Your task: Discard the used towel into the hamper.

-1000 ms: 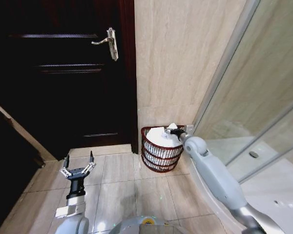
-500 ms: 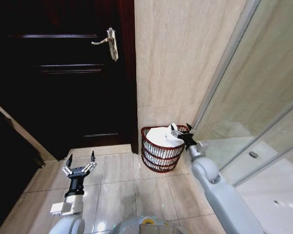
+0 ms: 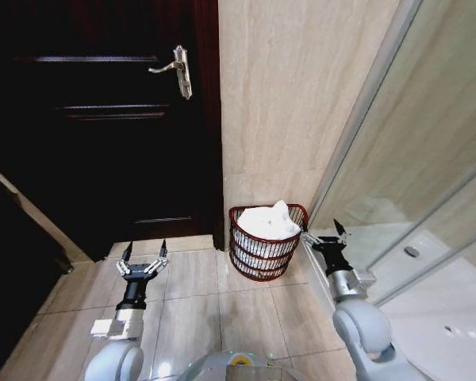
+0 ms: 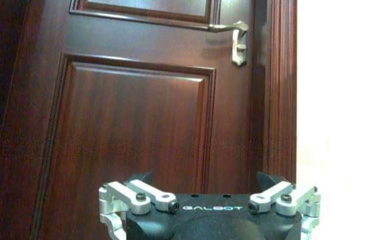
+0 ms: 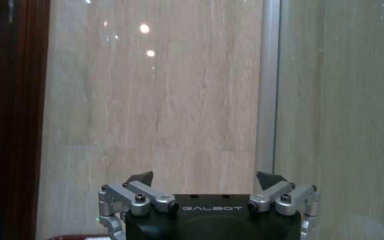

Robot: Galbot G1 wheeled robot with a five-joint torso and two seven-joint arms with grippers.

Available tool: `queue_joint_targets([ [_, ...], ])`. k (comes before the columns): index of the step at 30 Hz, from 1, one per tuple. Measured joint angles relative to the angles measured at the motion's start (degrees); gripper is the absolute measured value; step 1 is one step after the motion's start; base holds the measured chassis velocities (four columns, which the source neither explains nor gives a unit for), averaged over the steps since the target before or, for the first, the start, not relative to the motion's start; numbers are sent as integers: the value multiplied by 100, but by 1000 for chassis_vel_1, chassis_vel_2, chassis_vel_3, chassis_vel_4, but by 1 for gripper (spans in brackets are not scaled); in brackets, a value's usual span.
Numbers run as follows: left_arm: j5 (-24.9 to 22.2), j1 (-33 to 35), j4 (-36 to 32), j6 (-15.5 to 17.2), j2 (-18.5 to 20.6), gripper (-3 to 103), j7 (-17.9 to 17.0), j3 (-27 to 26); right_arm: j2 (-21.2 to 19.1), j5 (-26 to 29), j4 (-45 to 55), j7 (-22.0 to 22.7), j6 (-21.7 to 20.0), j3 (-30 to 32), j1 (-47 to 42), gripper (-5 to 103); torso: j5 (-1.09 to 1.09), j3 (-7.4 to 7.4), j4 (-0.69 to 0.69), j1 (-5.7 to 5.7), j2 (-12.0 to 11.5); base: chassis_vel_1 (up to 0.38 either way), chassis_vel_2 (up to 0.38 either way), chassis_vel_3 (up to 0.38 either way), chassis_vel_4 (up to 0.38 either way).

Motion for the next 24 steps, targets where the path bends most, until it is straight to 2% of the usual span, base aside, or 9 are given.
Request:
queue_joint_targets([
  [10, 9, 126, -220, 115, -11, 100, -42, -75, 55, 132, 346, 105, -105, 43, -147, 100, 0, 0, 0, 0, 0, 0, 0, 0, 0],
  [24, -36, 97, -12, -59, -23, 100, -45, -114, -23, 257, 367, 188, -274, 38, -74, 100, 0, 0, 1, 0, 0, 20, 28, 30, 29],
])
